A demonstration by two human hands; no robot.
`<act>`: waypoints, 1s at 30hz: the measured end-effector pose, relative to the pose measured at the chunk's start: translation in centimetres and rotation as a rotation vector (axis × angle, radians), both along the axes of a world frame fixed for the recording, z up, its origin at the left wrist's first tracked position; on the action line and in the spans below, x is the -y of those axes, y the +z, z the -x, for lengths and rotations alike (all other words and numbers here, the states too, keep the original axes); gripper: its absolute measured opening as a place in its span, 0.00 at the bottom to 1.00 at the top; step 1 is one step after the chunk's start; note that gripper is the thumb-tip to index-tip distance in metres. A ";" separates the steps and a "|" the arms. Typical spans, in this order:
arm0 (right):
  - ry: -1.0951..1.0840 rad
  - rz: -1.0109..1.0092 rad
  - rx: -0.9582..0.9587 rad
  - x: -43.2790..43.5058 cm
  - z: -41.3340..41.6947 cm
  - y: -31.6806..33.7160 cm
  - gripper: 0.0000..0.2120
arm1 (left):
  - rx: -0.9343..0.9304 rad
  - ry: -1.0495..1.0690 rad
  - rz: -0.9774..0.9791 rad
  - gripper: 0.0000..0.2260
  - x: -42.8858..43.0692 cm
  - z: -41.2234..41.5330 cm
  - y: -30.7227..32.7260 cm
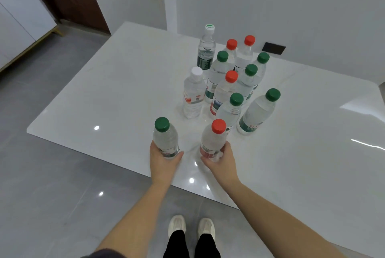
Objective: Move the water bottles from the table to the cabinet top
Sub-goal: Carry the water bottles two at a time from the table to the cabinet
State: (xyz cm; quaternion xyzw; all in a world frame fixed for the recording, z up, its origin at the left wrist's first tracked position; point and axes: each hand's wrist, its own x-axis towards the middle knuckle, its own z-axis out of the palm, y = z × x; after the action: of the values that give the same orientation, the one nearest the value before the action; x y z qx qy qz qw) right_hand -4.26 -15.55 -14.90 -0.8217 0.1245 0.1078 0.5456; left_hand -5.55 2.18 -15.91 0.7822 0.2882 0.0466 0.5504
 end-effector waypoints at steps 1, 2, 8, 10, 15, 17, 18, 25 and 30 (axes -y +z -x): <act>-0.023 -0.026 0.007 -0.2 -0.1 -0.3 0.34 | 0.004 0.027 0.008 0.32 0.1 -0.2 -0.4; -0.043 -0.042 0.015 -0.4 -0.3 -0.5 0.34 | 0.007 0.047 0.019 0.31 0.2 -0.3 -0.6; -0.107 -0.020 0.022 -1.0 -0.8 -2.9 0.31 | -0.001 0.140 0.047 0.27 0.8 -0.5 -2.4; -0.122 0.000 0.031 -1.3 -0.9 -3.3 0.28 | 0.002 0.161 0.042 0.25 1.0 -0.7 -2.6; -0.098 0.013 0.039 -1.2 -0.8 -3.1 0.23 | -0.001 0.139 0.020 0.22 0.6 -0.5 -2.0; -0.060 0.015 0.045 -0.7 -0.6 -2.6 0.24 | -0.001 0.126 0.032 0.20 0.3 0.1 -1.0; -0.045 0.010 0.053 -0.5 -0.5 -2.4 0.25 | 0.005 0.123 0.038 0.20 0.2 0.5 -0.4; 0.134 -0.105 0.192 -1.4 -1.6 5.8 0.19 | 0.173 0.133 0.090 0.24 -2.6 1.8 8.6; 0.345 -0.172 0.379 -3.9 -2.9 14.6 0.14 | 0.350 0.146 0.052 0.25 -5.3 3.3 15.7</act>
State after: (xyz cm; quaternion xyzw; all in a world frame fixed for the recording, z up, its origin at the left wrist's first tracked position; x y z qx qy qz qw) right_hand -1.39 -11.64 -0.34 -0.7868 -0.1314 0.0536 0.6007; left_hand -8.81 7.46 -0.19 0.7247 0.2453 0.2143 0.6072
